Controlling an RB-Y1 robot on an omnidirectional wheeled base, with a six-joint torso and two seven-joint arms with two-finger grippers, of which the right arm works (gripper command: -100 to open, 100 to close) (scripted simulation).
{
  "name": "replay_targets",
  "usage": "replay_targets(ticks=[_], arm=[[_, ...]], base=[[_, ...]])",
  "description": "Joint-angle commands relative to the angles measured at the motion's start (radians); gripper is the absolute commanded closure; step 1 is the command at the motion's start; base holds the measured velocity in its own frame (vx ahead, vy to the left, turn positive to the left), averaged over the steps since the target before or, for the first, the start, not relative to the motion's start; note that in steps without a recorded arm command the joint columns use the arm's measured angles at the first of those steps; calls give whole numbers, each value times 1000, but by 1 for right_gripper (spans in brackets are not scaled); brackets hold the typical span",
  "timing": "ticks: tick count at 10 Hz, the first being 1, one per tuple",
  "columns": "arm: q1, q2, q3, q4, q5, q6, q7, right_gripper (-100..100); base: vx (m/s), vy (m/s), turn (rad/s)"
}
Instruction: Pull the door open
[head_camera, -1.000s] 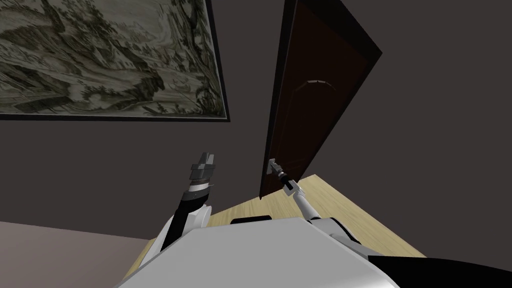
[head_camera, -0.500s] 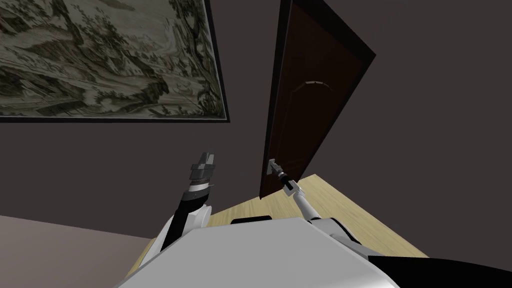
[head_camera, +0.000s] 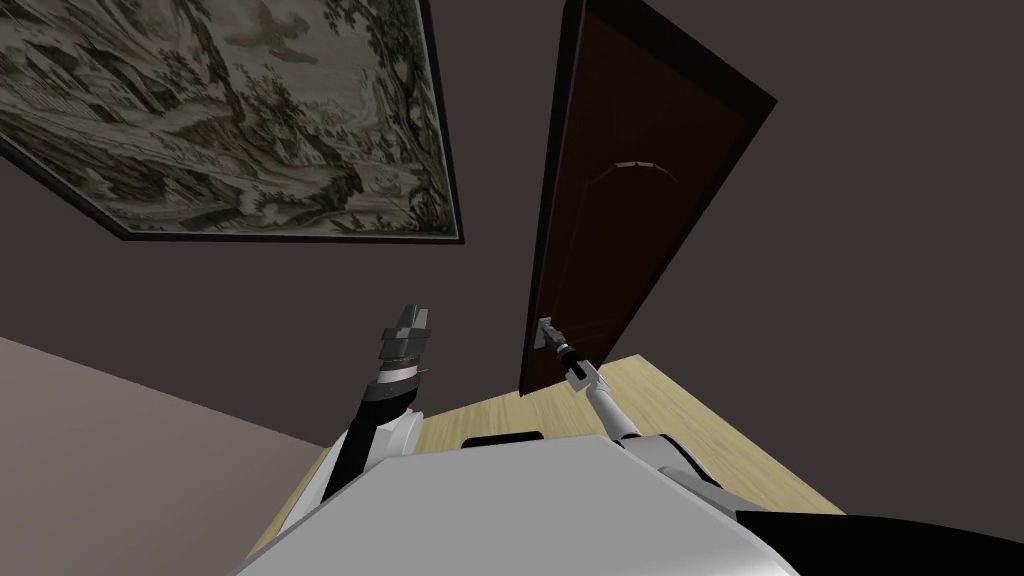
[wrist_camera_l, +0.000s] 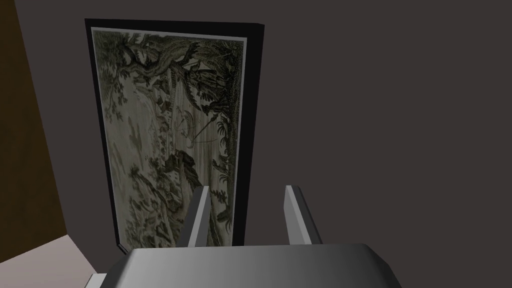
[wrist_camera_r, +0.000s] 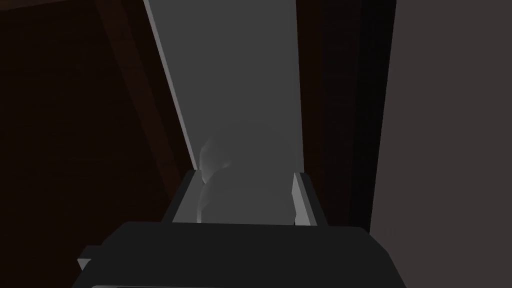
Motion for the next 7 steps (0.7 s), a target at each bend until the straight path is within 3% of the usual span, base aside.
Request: replay_targets(ticks=[1,6,7], arm=[[-2,0,-1,2,-25,0,-49,100],[-9,1,1,12,-101,2,-177,100],[-9,1,1,12,-101,2,-187,100]], base=[[-72,-70,116],[-60,-60,114],[-48,-51,68]])
